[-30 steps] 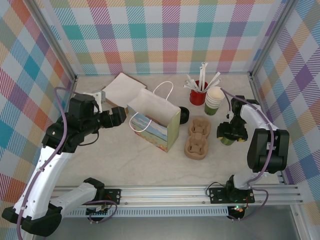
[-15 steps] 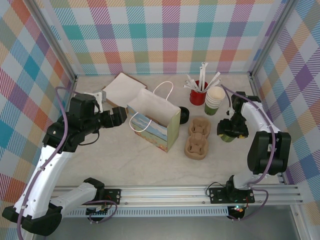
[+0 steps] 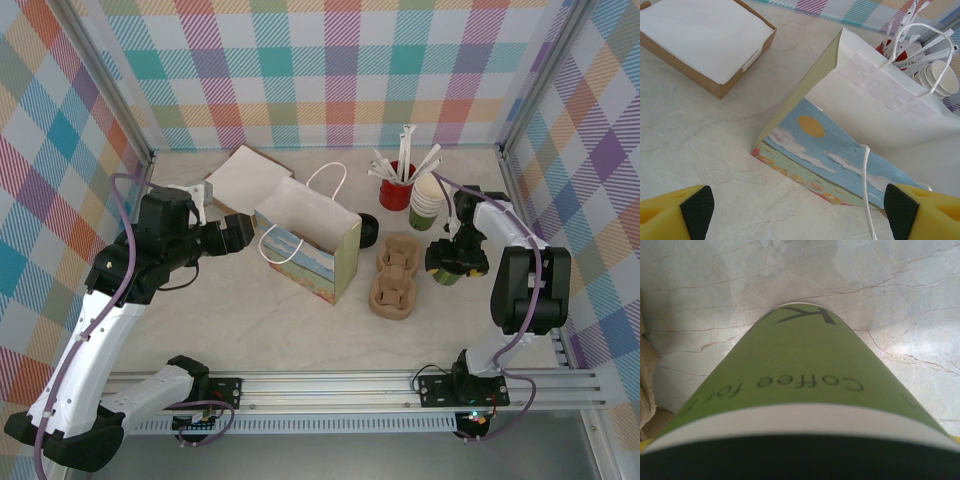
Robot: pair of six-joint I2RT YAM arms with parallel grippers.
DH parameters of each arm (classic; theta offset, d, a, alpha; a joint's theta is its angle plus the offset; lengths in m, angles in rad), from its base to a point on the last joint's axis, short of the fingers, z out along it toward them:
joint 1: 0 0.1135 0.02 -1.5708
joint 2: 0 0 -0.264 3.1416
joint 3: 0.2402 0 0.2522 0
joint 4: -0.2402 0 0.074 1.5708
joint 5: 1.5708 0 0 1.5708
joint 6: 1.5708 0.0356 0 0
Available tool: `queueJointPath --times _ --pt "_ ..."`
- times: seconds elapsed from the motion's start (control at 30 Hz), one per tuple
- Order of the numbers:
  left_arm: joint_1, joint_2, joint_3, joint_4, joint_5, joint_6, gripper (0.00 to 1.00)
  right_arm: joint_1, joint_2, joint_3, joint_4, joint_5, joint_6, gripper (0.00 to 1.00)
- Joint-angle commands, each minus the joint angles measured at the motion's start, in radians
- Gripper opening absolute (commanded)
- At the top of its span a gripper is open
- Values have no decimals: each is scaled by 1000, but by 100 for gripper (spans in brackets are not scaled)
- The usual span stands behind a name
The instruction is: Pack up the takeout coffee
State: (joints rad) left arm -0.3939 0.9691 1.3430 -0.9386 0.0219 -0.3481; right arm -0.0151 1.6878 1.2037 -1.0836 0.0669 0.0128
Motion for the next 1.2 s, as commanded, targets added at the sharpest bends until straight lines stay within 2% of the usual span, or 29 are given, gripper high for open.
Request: queueJointPath --times 0.0,0.17,0.4,0.8,1.0,1.17 --pt "12 -1 -7 9 8 -1 90 6 -18 14 -37 -16 -13 94" --pt "12 -3 -8 11 6 -1 90 6 -33 38 -69 -12 -20 98" --pt "12 -10 -11 6 3 0 90 6 -23 60 -70 -6 -19 96" --pt "12 -7 -12 15 23 -7 90 7 -39 75 -56 32 -35 82" --pt "12 10 -8 40 37 -33 90 27 -133 123 -160 43 -55 81" --pt "12 64 10 75 60 -27 90 81 -216 240 -276 31 -44 80"
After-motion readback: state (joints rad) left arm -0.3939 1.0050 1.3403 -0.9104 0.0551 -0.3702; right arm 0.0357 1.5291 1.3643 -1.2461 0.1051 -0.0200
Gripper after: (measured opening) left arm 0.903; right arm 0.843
